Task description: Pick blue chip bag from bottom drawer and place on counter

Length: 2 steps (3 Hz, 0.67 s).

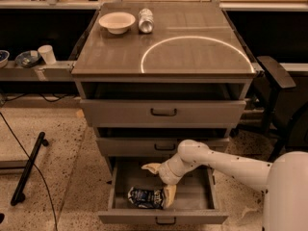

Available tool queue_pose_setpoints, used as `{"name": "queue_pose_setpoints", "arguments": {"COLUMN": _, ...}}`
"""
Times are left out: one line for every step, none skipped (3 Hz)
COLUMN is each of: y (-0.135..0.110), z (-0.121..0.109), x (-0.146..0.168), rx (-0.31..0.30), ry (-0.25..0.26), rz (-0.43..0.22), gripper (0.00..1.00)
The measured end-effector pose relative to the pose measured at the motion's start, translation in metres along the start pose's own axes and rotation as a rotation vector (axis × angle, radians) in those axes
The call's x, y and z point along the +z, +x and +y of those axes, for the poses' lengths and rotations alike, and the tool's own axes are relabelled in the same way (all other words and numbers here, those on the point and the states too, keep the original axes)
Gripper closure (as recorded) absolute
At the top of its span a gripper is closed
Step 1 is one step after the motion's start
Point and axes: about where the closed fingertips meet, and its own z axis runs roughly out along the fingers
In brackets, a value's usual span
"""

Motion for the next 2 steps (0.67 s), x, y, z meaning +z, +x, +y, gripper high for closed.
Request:
{"name": "queue_pose_setpoints", "arguments": {"y": 0.0000, "z": 0.0000, "x": 0.0000, "rx": 0.000, "ry": 0.000, "rz": 0.000, "gripper": 0.00}}
{"name": "queue_pose_setpoints", "arguments": {"y": -0.0037, "z": 0.0041, "x": 0.0006, "rx": -0.048, "ry": -0.040, "rz": -0.040, "gripper": 0.00}}
